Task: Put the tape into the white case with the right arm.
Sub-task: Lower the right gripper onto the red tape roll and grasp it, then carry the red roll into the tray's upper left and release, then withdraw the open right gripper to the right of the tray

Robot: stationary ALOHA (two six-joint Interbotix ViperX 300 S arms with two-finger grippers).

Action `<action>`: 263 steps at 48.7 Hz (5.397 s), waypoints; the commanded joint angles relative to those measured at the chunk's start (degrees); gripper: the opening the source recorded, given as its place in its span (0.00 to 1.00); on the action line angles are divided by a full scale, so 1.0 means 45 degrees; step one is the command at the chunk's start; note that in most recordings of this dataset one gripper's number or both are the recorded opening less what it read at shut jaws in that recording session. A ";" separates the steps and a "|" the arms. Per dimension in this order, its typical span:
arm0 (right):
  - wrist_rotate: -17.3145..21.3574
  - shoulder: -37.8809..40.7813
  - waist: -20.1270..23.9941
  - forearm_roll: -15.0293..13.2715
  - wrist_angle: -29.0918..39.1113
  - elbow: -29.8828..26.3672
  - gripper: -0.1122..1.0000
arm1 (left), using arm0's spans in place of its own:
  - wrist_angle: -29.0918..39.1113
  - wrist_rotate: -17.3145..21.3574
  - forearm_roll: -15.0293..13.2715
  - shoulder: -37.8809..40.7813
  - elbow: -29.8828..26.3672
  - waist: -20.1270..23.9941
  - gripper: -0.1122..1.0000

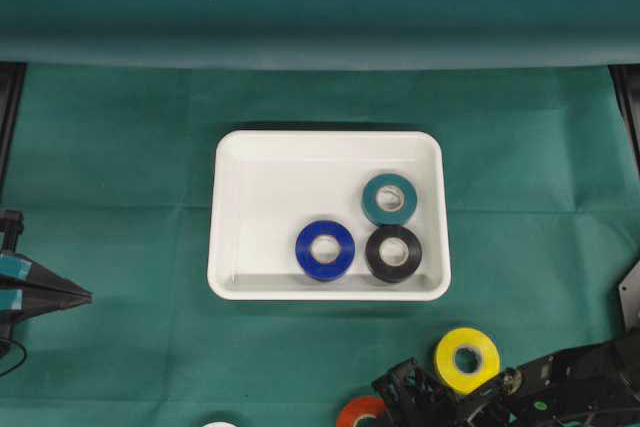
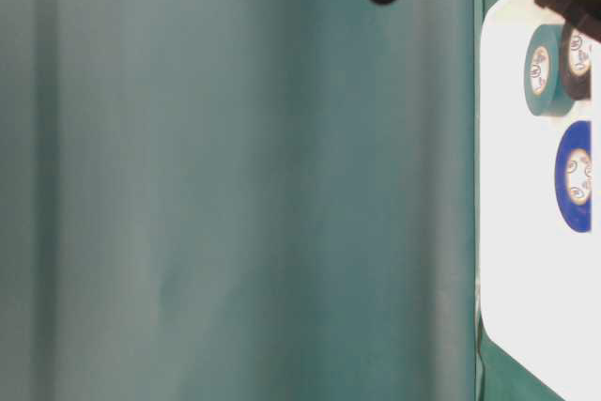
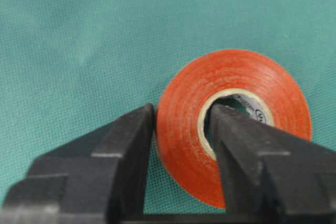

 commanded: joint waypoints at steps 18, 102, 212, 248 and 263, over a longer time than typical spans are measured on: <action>0.0020 -0.0508 -0.0098 -0.0020 -0.0020 -0.0410 0.13 | -0.0117 0.0000 -0.0020 0.0098 -0.0117 0.0020 0.10; -0.0059 0.0234 -0.1699 -0.0313 0.2344 -0.4199 0.12 | -0.0098 -0.0020 -0.0020 0.0098 -0.0176 0.0039 0.10; 0.0117 -0.1074 -0.7461 -0.1895 0.1875 -0.2266 0.66 | -0.0117 -0.0020 -0.0020 0.0098 -0.0137 0.0039 0.10; 0.0137 -0.6777 -0.7461 -0.1855 0.0547 0.4238 0.66 | -0.0117 0.0000 -0.0020 0.0098 -0.0137 0.0059 0.10; 0.0137 -0.8574 -0.7461 -0.1855 -0.0215 0.6133 0.66 | -0.0098 0.0000 -0.0020 -0.0410 -0.0039 0.0059 0.10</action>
